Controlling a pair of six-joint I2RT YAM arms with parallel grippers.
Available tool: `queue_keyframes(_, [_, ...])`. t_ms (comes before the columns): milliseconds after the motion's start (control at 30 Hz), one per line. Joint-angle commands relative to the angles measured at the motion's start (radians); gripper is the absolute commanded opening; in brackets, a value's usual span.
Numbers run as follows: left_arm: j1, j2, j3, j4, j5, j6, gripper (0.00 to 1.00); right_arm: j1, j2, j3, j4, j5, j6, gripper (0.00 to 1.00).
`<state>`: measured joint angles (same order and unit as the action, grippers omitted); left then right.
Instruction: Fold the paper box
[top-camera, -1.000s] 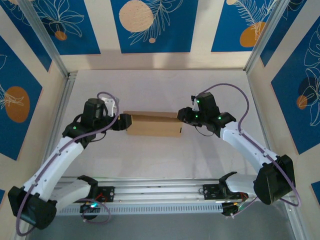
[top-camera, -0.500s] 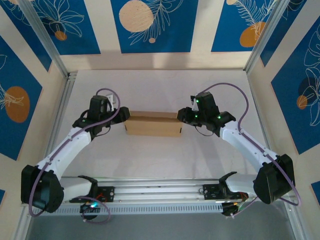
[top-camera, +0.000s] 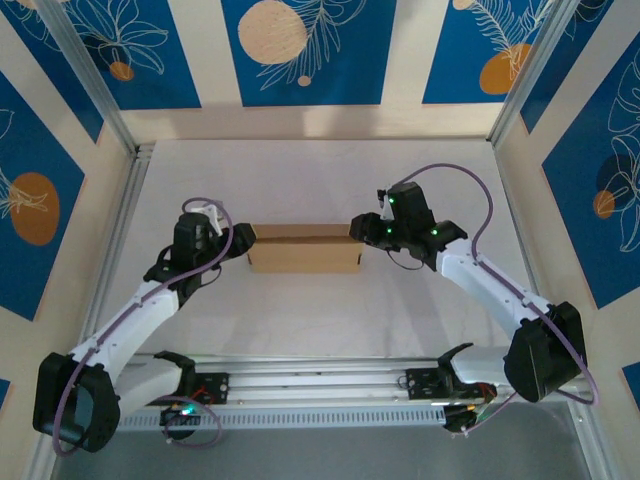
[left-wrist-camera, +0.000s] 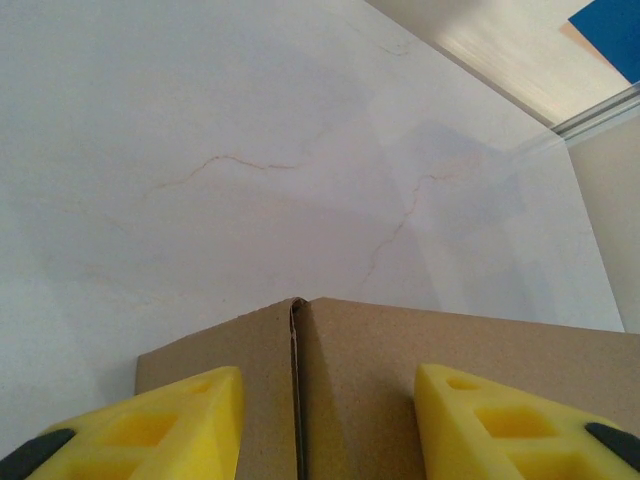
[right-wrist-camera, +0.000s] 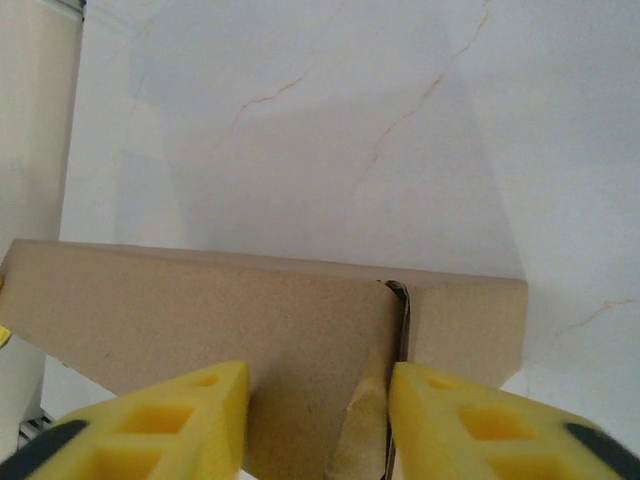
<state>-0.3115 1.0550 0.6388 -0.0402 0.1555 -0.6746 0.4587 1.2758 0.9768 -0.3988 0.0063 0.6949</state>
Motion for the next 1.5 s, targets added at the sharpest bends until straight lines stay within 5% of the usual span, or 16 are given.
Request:
queue_keyframes(0, [0.009, 0.017, -0.049, -0.15, -0.065, 0.008, 0.46, -0.01, 0.013, 0.017, -0.172, 0.003, -0.033, 0.52])
queue_keyframes(300, [0.009, 0.017, -0.032, -0.157, -0.077, 0.012, 0.46, -0.083, -0.001, 0.038, -0.155, -0.109, -0.049, 0.63])
queue_keyframes(733, [0.009, 0.022, -0.079, -0.135, -0.075, -0.017, 0.38, -0.083, 0.048, -0.107, -0.098, -0.088, -0.005, 0.34])
queue_keyframes(1000, [0.009, 0.013, -0.143, -0.089, -0.06, -0.061, 0.17, -0.087, 0.072, -0.145, -0.072, -0.095, 0.022, 0.12])
queue_keyframes(1200, [0.008, 0.043, -0.177, -0.03, -0.014, -0.077, 0.0, -0.091, 0.106, -0.148, -0.065, -0.12, 0.022, 0.09])
queue_keyframes(1400, [0.009, 0.067, -0.156, -0.018, 0.044, -0.079, 0.0, -0.114, 0.127, -0.127, -0.075, -0.173, 0.014, 0.1])
queue_keyframes(1467, [0.009, 0.054, -0.118, -0.051, 0.046, -0.066, 0.17, -0.117, 0.117, -0.112, -0.091, -0.163, 0.008, 0.12])
